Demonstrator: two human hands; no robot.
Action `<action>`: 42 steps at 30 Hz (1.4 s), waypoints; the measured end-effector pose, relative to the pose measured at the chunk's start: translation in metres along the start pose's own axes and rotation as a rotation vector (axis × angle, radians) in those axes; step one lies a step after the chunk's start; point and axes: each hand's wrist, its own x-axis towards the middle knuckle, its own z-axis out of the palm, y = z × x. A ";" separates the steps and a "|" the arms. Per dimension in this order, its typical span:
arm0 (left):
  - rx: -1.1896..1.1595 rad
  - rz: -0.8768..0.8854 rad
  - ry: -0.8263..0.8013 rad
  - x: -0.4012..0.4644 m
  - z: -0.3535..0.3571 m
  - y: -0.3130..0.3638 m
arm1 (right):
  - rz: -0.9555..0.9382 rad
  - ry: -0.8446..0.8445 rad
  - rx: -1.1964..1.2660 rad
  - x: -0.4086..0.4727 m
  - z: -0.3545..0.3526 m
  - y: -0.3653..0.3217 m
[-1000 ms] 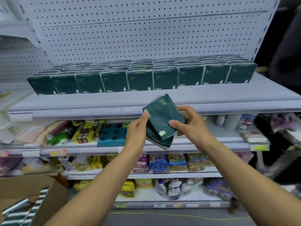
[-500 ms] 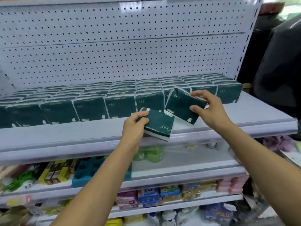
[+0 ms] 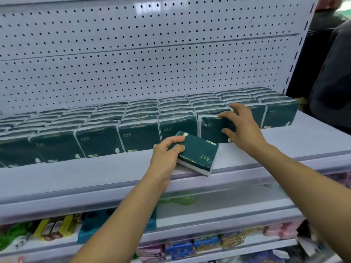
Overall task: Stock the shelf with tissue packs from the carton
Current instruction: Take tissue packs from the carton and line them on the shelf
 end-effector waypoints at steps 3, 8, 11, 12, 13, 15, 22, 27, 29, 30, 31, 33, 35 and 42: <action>-0.022 -0.010 -0.004 0.001 0.003 0.001 | -0.019 0.006 -0.032 0.007 0.003 0.001; -0.035 0.001 0.009 -0.004 0.007 0.004 | -0.066 0.018 -0.150 0.013 0.008 0.009; -0.064 0.060 -0.007 -0.008 0.013 0.005 | -0.091 0.044 -0.166 0.011 0.006 0.011; -0.070 0.077 -0.005 -0.009 0.015 0.005 | -0.099 0.080 -0.147 0.008 0.004 0.009; -0.074 0.086 0.009 -0.009 0.018 0.006 | -0.121 0.131 -0.108 0.004 0.002 0.008; -0.061 0.101 0.050 -0.007 0.027 0.008 | -0.140 0.212 0.072 -0.004 -0.008 0.001; -0.108 0.240 -0.015 -0.009 0.071 0.023 | 0.065 -0.324 0.832 -0.025 -0.051 -0.016; 0.081 0.414 0.019 -0.008 0.100 0.026 | 0.181 -0.183 0.928 -0.031 -0.069 0.022; 0.307 0.552 0.078 -0.002 0.103 0.021 | 0.290 -0.070 0.982 -0.036 -0.076 0.045; 0.464 0.623 0.124 0.005 0.102 0.019 | 0.353 -0.018 1.010 -0.038 -0.078 0.056; 0.651 0.688 0.171 0.013 0.100 0.015 | 0.415 0.022 1.029 -0.041 -0.080 0.066; 1.072 0.742 0.197 0.028 0.099 0.011 | 0.512 0.056 1.016 -0.043 -0.081 0.082; 1.393 0.726 0.166 0.041 0.101 0.008 | 0.571 0.050 0.913 -0.042 -0.078 0.094; 1.695 0.707 0.181 0.062 0.107 0.006 | 0.557 -0.039 0.412 -0.027 -0.056 0.118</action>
